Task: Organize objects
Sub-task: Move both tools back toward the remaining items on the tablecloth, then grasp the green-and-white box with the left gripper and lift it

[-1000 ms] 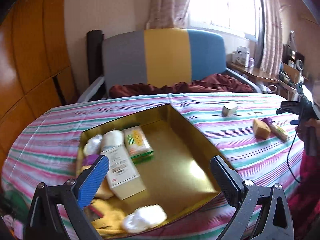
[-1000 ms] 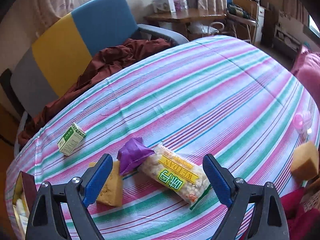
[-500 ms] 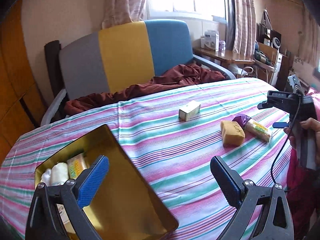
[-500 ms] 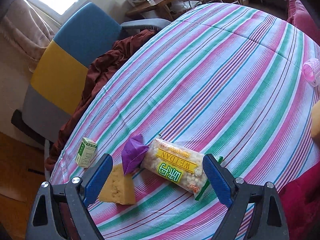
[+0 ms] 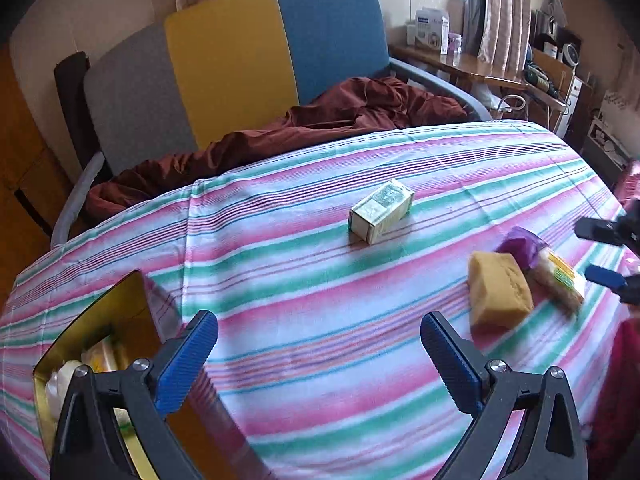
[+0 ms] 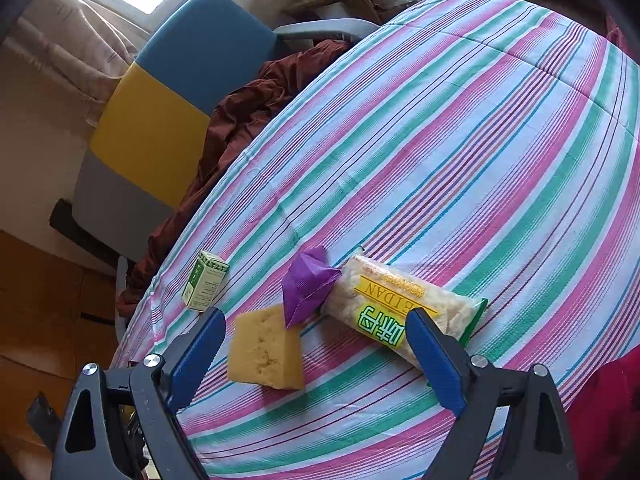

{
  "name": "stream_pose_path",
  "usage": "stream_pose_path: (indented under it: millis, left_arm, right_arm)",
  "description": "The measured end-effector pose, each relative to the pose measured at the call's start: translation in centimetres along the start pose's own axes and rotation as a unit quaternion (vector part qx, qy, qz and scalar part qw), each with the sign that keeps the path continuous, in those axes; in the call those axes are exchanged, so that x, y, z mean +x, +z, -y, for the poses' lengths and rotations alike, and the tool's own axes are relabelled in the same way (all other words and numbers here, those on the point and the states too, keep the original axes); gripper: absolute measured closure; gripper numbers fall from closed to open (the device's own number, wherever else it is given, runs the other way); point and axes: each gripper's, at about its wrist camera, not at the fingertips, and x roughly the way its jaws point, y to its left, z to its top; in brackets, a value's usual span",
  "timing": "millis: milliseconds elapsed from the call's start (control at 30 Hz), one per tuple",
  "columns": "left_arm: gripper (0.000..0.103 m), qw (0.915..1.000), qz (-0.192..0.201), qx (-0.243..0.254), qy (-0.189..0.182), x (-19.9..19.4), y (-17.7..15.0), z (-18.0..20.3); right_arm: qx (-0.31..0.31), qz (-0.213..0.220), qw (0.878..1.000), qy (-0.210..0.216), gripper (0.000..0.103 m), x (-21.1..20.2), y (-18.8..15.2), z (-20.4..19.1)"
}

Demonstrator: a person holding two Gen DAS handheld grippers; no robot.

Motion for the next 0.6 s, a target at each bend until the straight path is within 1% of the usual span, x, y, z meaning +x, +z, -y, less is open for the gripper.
stream_pose_path:
  millis: [100,233,367,467,533,600]
  left_arm:
    - [0.001,0.9998,-0.003,0.019,0.005,2.1,1.7,0.8]
    - [0.001,0.9979,0.009,0.064,0.012,4.6,3.7,2.9]
    - [0.001,0.9929,0.023,0.116,0.013,7.2,5.5,5.0]
    - [0.001,0.9886,0.024,0.148,0.013,9.1,6.7,6.2]
    - [0.001,0.9867,0.024,0.160,0.016,10.3,7.4,6.8]
    - [0.003,0.9873,0.016,0.158,0.010,11.4,8.0,7.0]
  right_arm:
    - [-0.001,-0.009,1.000,0.005,0.010,0.2,0.0,0.0]
    - [-0.008,-0.023,1.000,0.014,0.010,0.7,-0.2,-0.3]
    - [-0.024,-0.039,0.999,0.016,0.010,1.3,-0.5,-0.9]
    - [-0.030,-0.045,0.998,0.017,0.010,1.5,-0.6,-1.1]
    - [-0.029,-0.048,0.998,0.019,0.010,1.7,-0.6,-1.1]
    - [-0.027,-0.050,0.998,0.020,0.010,1.8,-0.6,-1.0]
